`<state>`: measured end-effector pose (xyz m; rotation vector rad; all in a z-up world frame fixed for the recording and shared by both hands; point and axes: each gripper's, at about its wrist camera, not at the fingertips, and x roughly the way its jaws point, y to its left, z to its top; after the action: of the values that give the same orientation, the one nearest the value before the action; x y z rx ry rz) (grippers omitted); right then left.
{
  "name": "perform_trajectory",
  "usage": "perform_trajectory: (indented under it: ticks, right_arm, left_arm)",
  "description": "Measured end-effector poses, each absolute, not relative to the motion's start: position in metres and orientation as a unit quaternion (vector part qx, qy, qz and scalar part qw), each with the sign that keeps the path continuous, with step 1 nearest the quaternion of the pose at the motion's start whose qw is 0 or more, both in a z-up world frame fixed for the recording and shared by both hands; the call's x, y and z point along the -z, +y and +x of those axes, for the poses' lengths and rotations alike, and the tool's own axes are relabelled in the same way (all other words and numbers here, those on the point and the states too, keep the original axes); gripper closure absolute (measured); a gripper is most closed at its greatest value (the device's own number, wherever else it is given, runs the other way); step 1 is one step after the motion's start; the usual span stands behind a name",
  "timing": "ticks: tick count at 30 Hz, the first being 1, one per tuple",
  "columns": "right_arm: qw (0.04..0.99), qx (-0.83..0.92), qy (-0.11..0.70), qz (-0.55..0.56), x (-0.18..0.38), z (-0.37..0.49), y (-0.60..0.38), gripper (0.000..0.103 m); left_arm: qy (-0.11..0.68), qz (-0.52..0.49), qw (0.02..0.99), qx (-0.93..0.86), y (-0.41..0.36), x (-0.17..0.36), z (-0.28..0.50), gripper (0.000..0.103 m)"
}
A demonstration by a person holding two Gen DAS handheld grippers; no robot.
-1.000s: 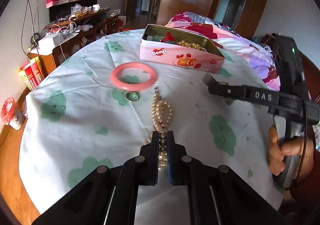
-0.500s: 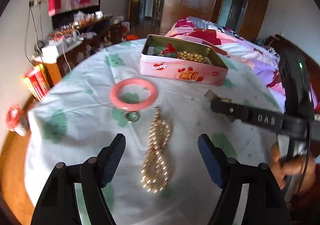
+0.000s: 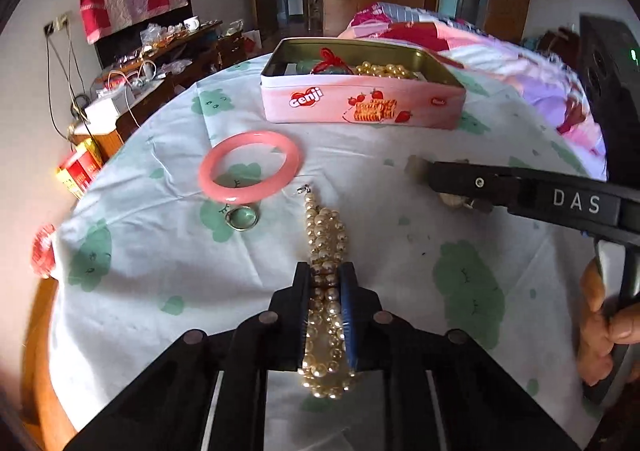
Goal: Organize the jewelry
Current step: 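Lift the pearl necklace and watch with both tools and carry them over the tin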
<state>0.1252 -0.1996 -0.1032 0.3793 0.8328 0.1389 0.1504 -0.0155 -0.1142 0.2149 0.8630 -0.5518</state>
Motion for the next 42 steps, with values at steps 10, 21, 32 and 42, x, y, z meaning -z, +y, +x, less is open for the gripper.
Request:
perform_trajectory:
  ticks: [10, 21, 32, 42]
  right_arm:
    - [0.9, -0.067, 0.383, 0.195, 0.099, 0.12, -0.204, 0.073]
    - [0.889, -0.059, 0.431, 0.143, 0.104, 0.113, -0.195, 0.07]
    - [0.891, -0.034, 0.452, -0.03, 0.107, 0.11, -0.159, 0.071]
    - [0.898, -0.083, 0.428, 0.054, 0.086, 0.1, -0.178, 0.076]
  left_arm:
    - [0.409, -0.044, 0.86, 0.302, 0.01, 0.103, 0.13, 0.098]
    - [0.391, -0.048, 0.87, 0.296, 0.016, 0.094, 0.124, 0.098]
    - [0.368, -0.066, 0.877, 0.301, 0.027, 0.076, 0.122, 0.098]
    - [0.348, -0.084, 0.883, 0.303, 0.031, 0.059, 0.127, 0.098]
